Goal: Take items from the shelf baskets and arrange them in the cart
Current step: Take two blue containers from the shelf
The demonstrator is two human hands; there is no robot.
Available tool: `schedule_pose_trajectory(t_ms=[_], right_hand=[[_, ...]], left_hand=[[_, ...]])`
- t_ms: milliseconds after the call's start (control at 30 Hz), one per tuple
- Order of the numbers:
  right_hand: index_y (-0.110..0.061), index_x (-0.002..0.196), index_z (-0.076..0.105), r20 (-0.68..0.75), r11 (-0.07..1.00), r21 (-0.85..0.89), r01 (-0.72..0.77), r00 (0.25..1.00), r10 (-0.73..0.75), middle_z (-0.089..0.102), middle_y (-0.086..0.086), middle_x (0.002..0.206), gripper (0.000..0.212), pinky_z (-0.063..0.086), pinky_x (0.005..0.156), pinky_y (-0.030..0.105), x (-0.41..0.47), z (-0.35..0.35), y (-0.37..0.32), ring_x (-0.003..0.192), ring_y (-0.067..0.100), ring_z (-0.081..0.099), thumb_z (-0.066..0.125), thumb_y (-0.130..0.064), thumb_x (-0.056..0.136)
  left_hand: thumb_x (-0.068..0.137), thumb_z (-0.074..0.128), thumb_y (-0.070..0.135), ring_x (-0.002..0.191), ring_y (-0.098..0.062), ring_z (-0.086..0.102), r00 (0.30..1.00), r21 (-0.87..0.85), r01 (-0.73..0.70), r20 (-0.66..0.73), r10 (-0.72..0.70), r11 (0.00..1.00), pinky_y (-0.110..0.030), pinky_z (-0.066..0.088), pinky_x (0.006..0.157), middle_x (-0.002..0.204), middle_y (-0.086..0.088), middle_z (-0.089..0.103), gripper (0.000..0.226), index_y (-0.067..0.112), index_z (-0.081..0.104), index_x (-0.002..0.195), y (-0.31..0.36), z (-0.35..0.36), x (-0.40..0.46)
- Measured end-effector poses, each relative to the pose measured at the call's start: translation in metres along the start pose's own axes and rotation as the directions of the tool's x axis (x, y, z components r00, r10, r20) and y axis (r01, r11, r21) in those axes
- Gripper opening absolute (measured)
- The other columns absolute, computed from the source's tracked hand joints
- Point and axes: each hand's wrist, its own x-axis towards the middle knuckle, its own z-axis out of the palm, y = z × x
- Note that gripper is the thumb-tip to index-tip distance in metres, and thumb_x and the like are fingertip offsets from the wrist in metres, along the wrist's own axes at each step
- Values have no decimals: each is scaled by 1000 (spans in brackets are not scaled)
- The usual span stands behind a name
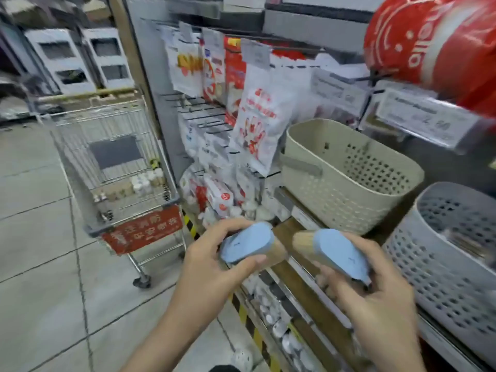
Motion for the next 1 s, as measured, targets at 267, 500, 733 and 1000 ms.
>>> schedule_pose_trajectory(t_ms=[267,500,733,1000], right_hand=[[-56,92,61,415,989,112,-99,909,44,54,-40,109,57,46,73,7,-9,121,-6,104,-14,51,80,-5,73],[-49,92,57,560,978,133,-159,827,58,51,-49,103,51,41,75,2,14,244,-20,98,-21,50,79,-7,75],[-66,98,56,615,953,176,-247,783,90,54,-42,106,61,51,79,26,38,376,-35,97,-11,55,79,-14,74],[-50,104,62,650,950,79,-303,738,181,62,-25,103,47,57,78,31,86,464,-33,93,1,61,74,-34,62]], left_hand=[[71,79,13,81,-1,63,887,-33,260,-386,-252,965,-11,49,56,92,17,68,39,45,67,90,-55,-104,-51],[70,80,8,80,-7,63,777,-70,366,-525,-347,928,-15,51,63,91,11,70,39,39,67,89,-112,-192,-44],[70,79,2,69,-1,61,722,-66,404,-590,-362,912,-8,45,53,84,12,69,32,26,68,88,-169,-296,-2],[72,78,3,71,1,60,648,-135,473,-617,-448,871,-5,43,54,84,3,69,30,25,66,89,-221,-348,55]])
